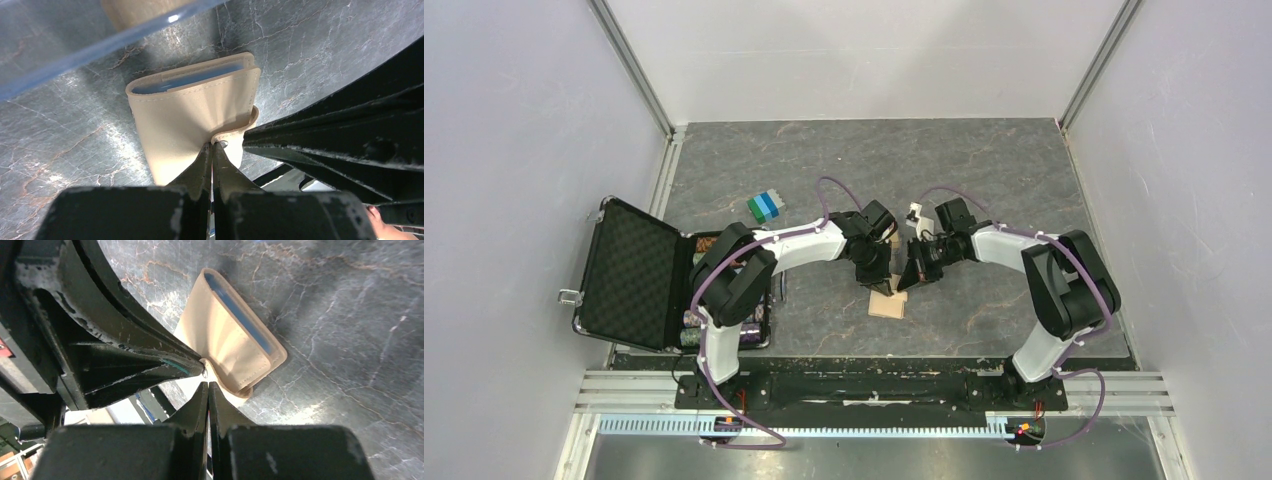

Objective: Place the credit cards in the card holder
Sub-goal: Close the credit card in the card holder.

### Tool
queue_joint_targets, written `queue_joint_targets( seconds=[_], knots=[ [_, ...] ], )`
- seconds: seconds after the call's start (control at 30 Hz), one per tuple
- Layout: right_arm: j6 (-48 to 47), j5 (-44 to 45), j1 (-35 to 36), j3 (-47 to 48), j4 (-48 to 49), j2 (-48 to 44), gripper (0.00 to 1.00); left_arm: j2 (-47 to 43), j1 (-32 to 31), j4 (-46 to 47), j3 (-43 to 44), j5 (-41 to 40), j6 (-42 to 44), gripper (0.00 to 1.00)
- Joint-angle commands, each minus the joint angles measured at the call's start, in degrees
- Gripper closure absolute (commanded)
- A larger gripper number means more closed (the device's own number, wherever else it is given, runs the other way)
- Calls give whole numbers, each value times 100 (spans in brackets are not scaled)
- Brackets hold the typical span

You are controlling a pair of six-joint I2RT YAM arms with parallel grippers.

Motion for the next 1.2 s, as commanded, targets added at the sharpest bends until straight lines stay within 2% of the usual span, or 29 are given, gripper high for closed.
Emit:
queue_joint_targets(
  seconds=[0.0, 0.17, 0.5, 0.87, 1.03, 1.1, 1.17],
  knots=[
    [-212, -198, 100, 224, -146, 80, 100, 229, -24, -171, 87, -317, 259, 98],
    [-298, -91, 200, 253, -263, 214, 100, 285, -24, -177, 104, -328, 223, 98],
    [-81, 1091, 284, 322, -346, 648, 100, 499, -27, -244, 96, -354, 193, 98],
    [-201, 1913, 427, 343, -731, 675, 100, 674, -26, -695, 127, -950, 105, 98],
    [-284, 1741, 427, 473, -765, 479, 100, 344, -25, -423, 68, -841, 190, 98],
    [-307, 1661, 427, 592, -771, 300, 100, 55, -24, -224, 20, -830, 255, 95],
    [-303, 1605, 427, 738, -747, 65, 100, -261, -15, -105, 34, -876, 322, 85]
  ],
)
